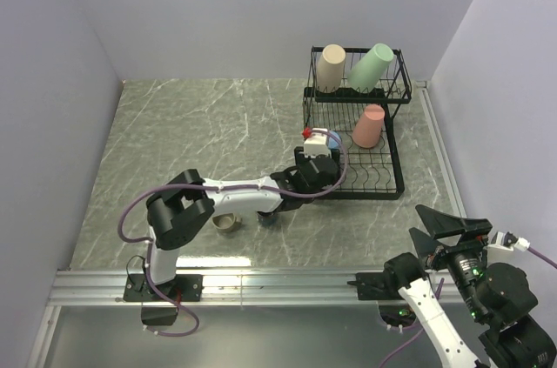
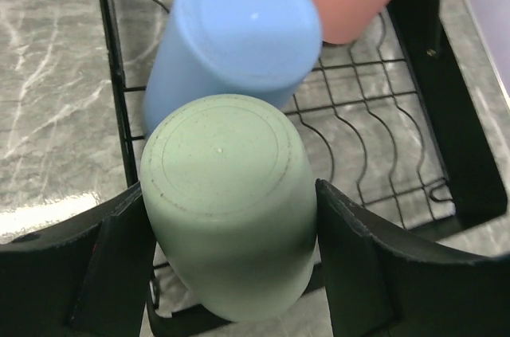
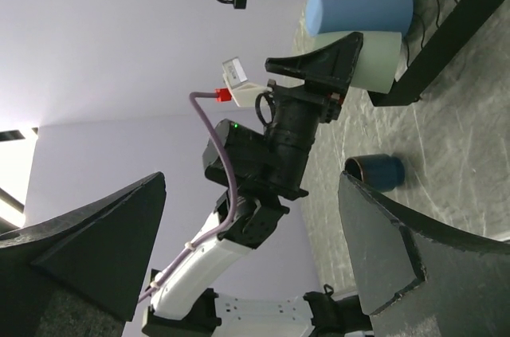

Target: Load the cups into the dish rack

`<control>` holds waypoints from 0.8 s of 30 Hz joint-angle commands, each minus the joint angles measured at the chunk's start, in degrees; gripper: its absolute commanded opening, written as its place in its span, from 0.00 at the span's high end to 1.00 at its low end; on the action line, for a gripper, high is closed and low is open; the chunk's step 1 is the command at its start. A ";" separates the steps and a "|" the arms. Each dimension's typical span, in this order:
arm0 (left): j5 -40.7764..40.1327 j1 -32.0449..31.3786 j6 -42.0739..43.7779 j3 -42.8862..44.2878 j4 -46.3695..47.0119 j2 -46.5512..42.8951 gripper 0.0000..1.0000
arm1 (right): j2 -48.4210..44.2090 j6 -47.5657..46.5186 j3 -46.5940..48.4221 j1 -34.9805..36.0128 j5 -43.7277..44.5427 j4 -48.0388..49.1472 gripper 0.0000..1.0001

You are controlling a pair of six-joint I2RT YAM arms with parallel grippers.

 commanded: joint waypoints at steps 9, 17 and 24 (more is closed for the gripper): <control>-5.32 -1.03 0.20 5.21 -1.70 5.09 1.00 | 0.72 0.53 -0.46 1.97 3.55 -1.59 0.05; -8.04 -1.56 -0.59 7.41 -5.21 7.20 1.00 | 0.64 1.32 0.15 4.34 6.01 -2.82 0.05; -12.61 -2.78 -5.52 11.99 -19.55 8.18 0.81 | -0.42 2.98 -0.90 6.11 7.77 -3.79 0.05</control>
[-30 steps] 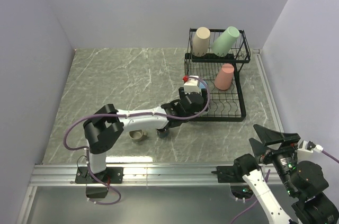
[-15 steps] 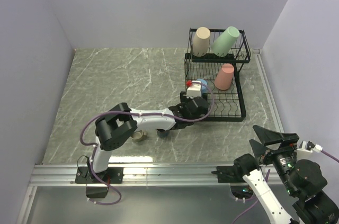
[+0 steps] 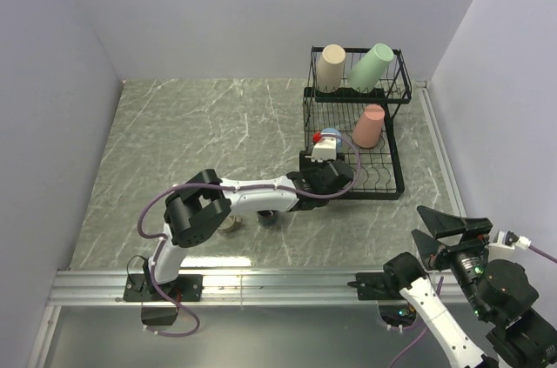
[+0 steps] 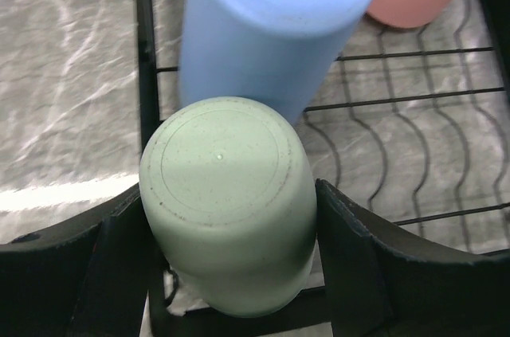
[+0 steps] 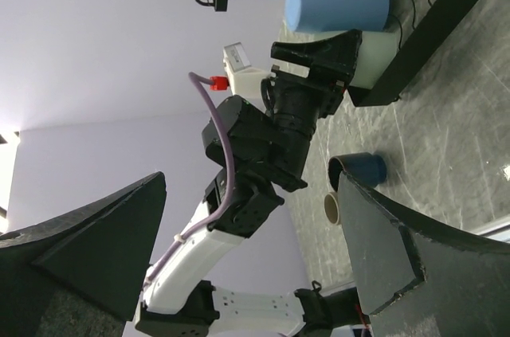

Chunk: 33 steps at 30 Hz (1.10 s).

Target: Load the cups into the dish rack

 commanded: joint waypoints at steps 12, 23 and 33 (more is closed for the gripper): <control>-3.74 -2.33 -3.91 -3.50 -7.57 -3.76 0.18 | -1.74 3.72 -2.68 1.50 2.98 -2.81 0.06; -2.95 -4.44 -8.12 -5.60 -13.19 -8.85 0.01 | -3.85 3.90 -3.30 1.59 2.63 -2.46 0.07; -3.39 -5.94 -14.18 -9.38 -26.01 -24.30 0.01 | -2.26 -0.14 -4.43 1.59 2.02 2.97 0.06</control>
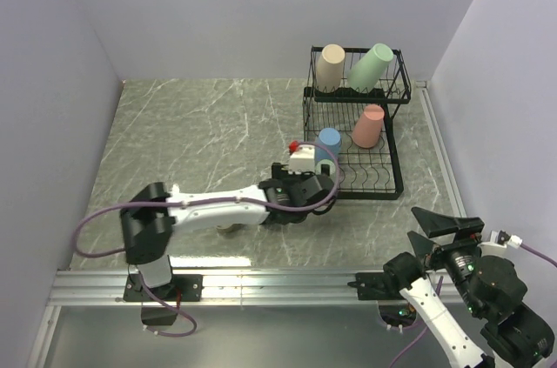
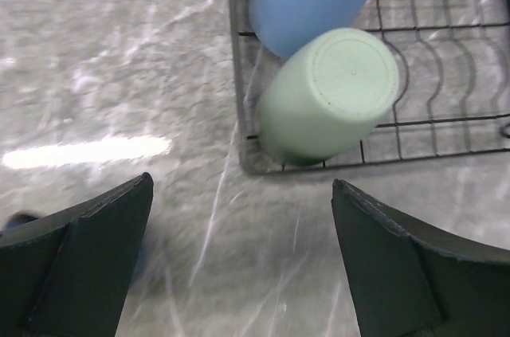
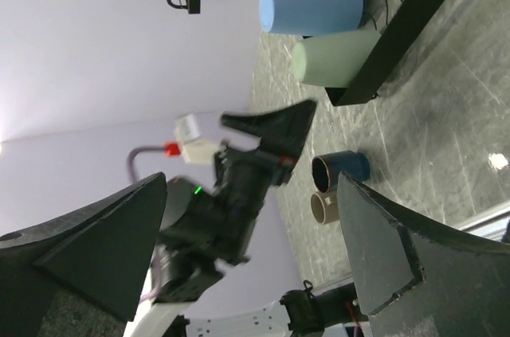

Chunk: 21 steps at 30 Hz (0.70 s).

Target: Load the cups into the dish rack

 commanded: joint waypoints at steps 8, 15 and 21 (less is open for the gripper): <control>1.83 -0.61 -8.52 -11.04 -15.60 -24.86 0.11 | 7.93 -11.08 -2.50 0.54 -2.94 17.88 0.04; 15.00 7.30 -8.10 -25.81 -10.00 -34.19 0.27 | 16.45 -16.72 -3.99 0.54 -9.61 28.34 0.07; 17.30 11.70 -7.57 -26.35 -11.81 -36.83 0.23 | 39.87 -31.66 4.17 2.11 -23.60 24.52 0.23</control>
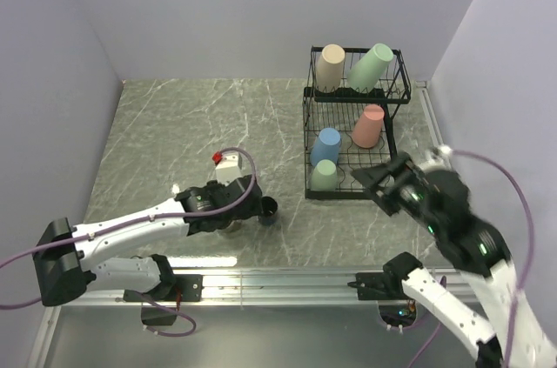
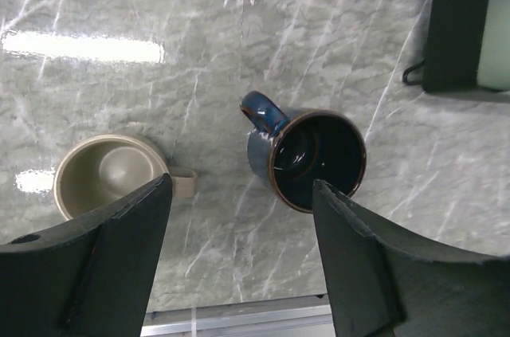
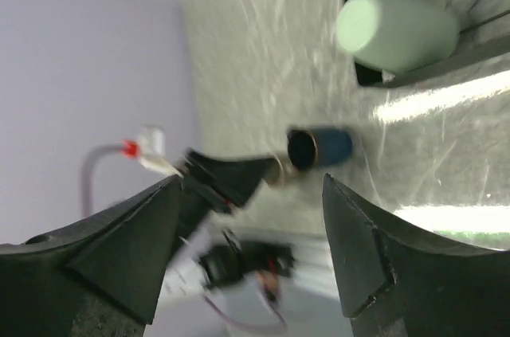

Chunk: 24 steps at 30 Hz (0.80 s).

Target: Load the cups into the dish rack

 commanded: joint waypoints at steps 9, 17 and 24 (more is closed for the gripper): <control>3.95 6.65 3.07 4.02 -6.53 -12.15 0.21 | 33.82 -8.89 10.75 24.55 2.36 6.18 0.20; 12.20 7.27 5.53 -2.47 -2.43 -16.64 0.25 | 37.19 -8.19 10.05 25.61 4.10 8.58 0.20; 16.96 7.27 6.76 -5.64 7.33 -9.45 0.31 | 27.01 -5.29 5.48 25.70 9.29 4.98 0.20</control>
